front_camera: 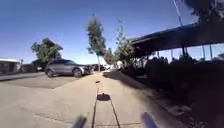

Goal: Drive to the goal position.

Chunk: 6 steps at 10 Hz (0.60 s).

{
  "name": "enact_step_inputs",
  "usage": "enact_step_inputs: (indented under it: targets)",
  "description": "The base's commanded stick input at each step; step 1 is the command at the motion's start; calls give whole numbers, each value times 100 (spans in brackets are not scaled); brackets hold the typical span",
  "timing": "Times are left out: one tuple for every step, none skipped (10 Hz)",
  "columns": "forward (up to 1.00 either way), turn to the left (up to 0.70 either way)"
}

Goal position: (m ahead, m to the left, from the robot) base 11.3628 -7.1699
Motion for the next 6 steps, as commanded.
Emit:
enact_step_inputs:
  targets:
    - [98,0]
    - [98,0]
    - [98,0]
    - [98,0]
    - [98,0]
    - [98,0]
